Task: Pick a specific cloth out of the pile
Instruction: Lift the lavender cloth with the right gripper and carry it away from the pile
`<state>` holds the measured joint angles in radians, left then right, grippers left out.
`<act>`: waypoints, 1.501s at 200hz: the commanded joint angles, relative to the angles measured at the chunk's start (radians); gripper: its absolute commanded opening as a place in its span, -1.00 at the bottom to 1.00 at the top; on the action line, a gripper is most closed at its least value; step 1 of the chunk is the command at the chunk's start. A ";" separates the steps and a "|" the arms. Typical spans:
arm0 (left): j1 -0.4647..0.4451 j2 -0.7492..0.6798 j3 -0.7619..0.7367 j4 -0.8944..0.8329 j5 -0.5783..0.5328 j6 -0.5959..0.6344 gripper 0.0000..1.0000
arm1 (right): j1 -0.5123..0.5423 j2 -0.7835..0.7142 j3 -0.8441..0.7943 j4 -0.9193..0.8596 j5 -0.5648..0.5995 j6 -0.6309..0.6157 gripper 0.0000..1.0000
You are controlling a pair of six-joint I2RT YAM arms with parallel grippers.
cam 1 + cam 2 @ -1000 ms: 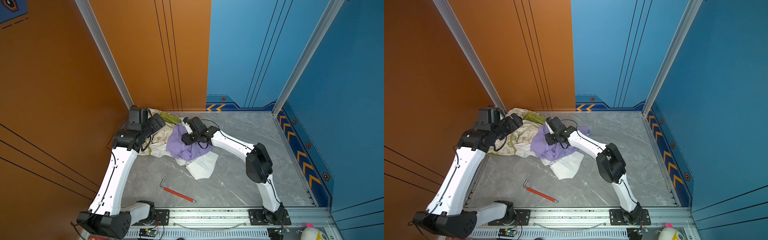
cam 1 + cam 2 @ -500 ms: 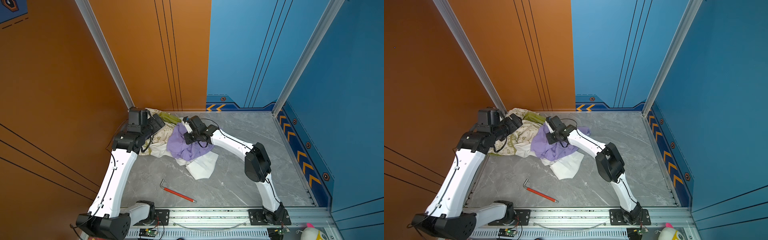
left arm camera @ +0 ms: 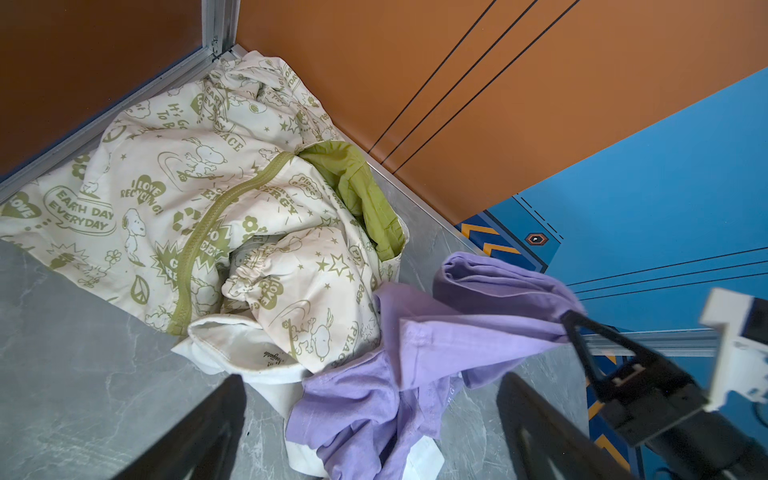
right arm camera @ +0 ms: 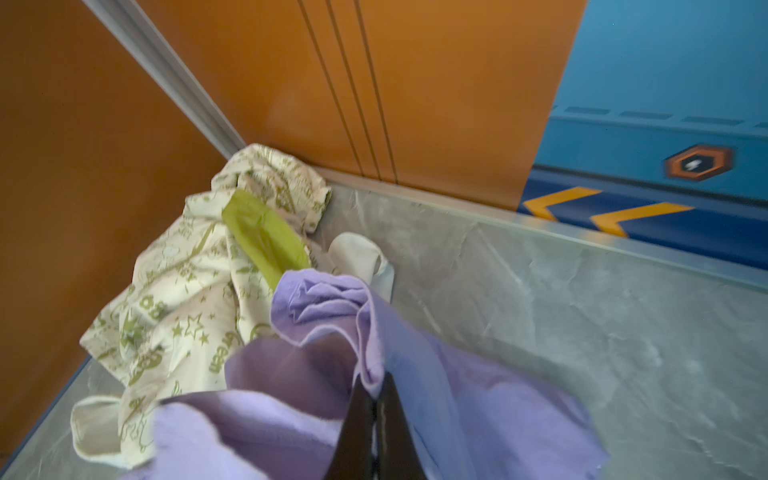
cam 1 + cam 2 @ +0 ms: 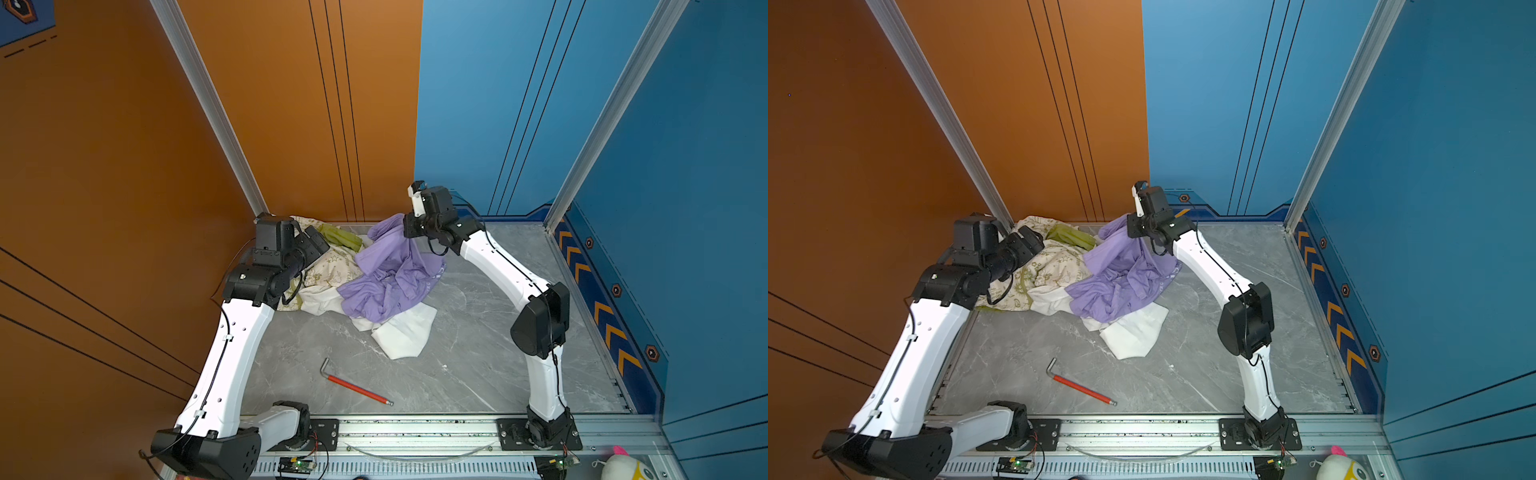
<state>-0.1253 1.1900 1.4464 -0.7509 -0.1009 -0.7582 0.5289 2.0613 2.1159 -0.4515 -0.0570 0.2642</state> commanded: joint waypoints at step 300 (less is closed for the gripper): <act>-0.005 0.087 0.057 0.087 -0.037 0.053 0.96 | -0.557 -0.011 0.441 0.332 0.116 0.164 -1.00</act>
<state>-0.1261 1.2739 1.4864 -0.6945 -0.1204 -0.7265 -0.0441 2.0537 2.5126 -0.1894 0.0826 0.4034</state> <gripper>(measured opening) 0.979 0.048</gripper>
